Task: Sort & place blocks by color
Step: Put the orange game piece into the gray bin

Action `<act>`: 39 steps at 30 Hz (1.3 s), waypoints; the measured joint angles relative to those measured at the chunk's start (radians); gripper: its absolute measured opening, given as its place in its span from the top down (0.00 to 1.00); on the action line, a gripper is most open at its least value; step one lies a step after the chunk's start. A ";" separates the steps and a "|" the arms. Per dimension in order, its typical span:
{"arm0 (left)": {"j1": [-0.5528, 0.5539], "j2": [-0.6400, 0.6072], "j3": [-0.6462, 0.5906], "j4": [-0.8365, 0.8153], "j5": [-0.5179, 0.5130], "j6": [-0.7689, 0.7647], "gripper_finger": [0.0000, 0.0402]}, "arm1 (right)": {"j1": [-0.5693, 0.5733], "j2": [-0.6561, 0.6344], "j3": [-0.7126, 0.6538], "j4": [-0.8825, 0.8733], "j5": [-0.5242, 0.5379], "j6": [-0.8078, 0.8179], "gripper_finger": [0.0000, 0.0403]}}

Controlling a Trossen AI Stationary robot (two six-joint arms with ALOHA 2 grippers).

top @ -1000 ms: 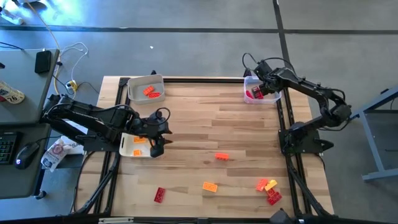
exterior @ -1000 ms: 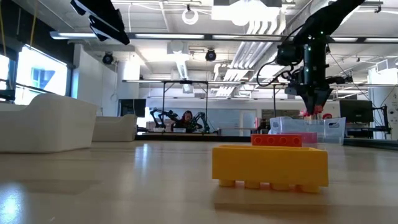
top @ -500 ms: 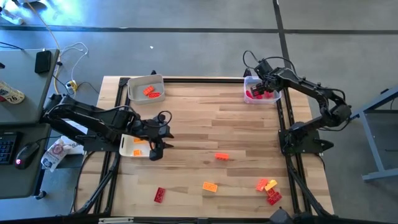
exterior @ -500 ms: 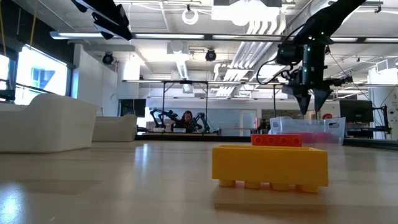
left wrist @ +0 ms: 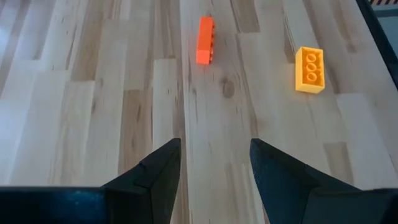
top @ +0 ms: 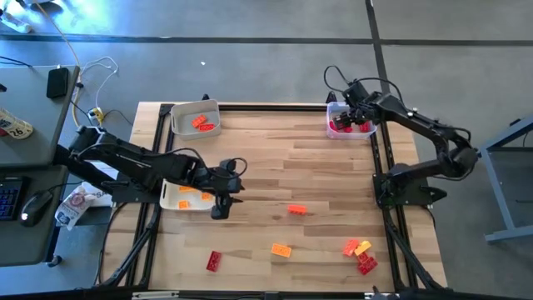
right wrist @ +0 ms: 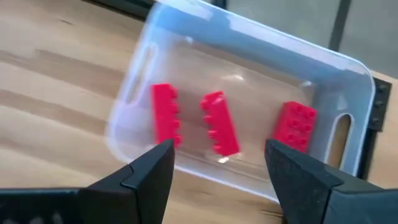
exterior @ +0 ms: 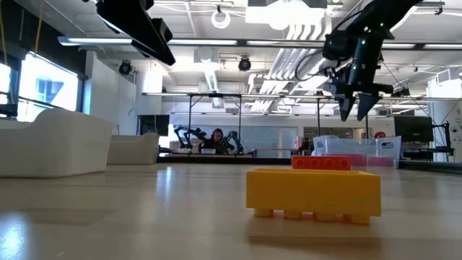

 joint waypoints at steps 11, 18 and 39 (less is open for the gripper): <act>0.028 0.061 0.000 0.141 0.002 0.063 0.47 | 0.249 -0.102 0.001 0.033 -0.023 0.047 0.41; 0.062 0.095 0.001 0.277 0.002 0.064 0.44 | 0.393 -0.102 0.001 0.164 -0.023 0.068 0.41; 0.072 0.360 0.000 0.607 0.001 0.126 0.43 | 0.523 -0.102 0.001 0.289 0.034 0.103 0.41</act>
